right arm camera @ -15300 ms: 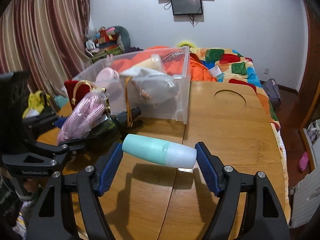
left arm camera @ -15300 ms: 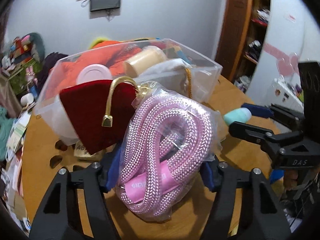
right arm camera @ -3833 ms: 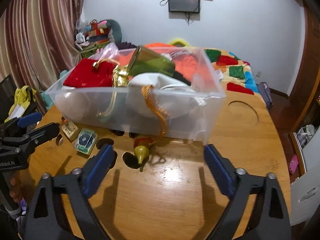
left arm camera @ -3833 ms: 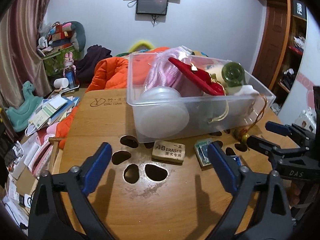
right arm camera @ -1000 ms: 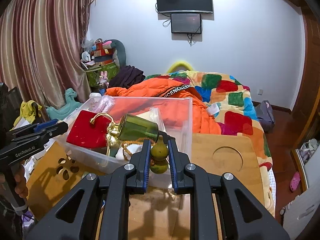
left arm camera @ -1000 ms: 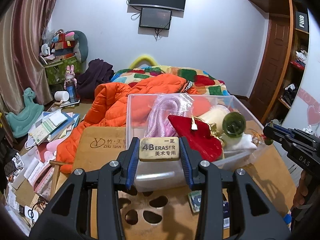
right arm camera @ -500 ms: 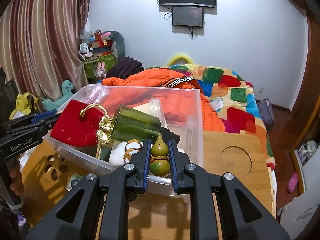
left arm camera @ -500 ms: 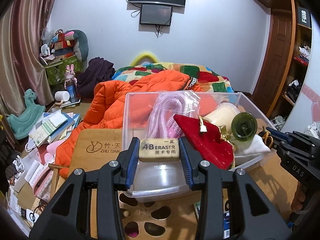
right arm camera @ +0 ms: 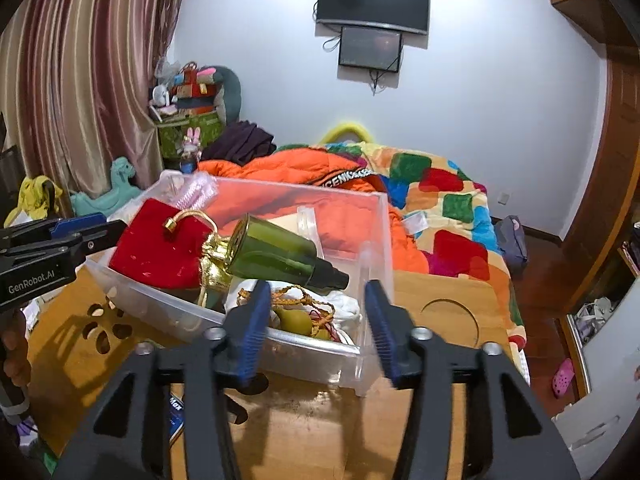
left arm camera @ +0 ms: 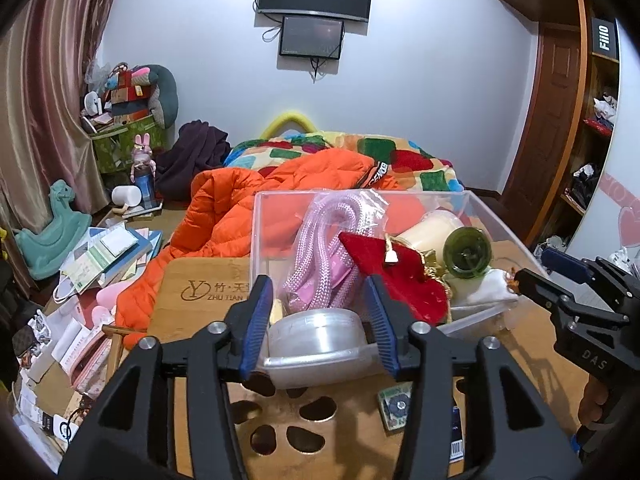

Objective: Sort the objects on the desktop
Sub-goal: 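Open the left tool to drop the eraser while the right tool releases the pendant into the box, then withdraw both open tools toward the green card and blue Max box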

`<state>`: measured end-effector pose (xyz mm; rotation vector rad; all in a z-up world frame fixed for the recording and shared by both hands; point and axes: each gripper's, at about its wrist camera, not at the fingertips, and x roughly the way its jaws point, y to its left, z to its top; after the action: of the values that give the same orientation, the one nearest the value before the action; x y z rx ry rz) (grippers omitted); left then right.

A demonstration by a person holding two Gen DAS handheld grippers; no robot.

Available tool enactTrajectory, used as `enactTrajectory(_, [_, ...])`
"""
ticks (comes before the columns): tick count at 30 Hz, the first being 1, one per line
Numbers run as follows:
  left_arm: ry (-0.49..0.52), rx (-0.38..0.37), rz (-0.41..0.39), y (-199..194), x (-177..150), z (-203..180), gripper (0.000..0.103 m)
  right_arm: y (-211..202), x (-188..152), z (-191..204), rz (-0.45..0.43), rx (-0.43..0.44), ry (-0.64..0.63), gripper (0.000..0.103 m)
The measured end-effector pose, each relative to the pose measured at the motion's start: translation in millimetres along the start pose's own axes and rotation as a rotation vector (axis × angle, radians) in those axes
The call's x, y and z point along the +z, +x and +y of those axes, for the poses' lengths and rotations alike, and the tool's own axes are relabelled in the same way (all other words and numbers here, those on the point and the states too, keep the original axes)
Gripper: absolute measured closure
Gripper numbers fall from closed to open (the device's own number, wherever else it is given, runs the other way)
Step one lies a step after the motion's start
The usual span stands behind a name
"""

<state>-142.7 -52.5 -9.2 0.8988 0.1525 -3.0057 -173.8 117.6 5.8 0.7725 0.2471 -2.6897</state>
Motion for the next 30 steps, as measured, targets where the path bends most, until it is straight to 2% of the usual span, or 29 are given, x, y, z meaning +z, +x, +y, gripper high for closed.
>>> enactTrajectory(4, [0.006, 0.005, -0.023, -12.6, -1.1, -3.0, 0.042, -11.1, 0.2, 2.3, -0.019, -0.017, 0.007, 0.032])
enactTrajectory(7, [0.018, 0.021, -0.05, -25.0, -3.0, -5.0, 0.033, -21.3, -1.2, 5.5, -0.034, -0.025, 0.007, 0.025])
enactTrajectory(12, [0.03, 0.042, -0.096, -45.3, -7.3, -7.3, 0.021, -35.6, -5.0, 13.4, -0.047, -0.006, -0.005, 0.024])
enactTrajectory(14, [0.033, 0.053, -0.108, -52.0, -9.7, -8.3, 0.012, -38.8, -8.6, 19.2, -0.047, 0.006, -0.014, 0.023])
enactTrajectory(19, [0.042, 0.077, -0.122, -63.9, -17.1, -9.6, 0.009, -39.8, -22.3, 35.7, -0.028, 0.043, -0.045, 0.022])
enactTrajectory(30, [0.027, 0.104, -0.074, -66.8, -42.5, -3.4, 0.008, -14.8, -62.7, 73.7, 0.094, 0.146, -0.085, 0.023])
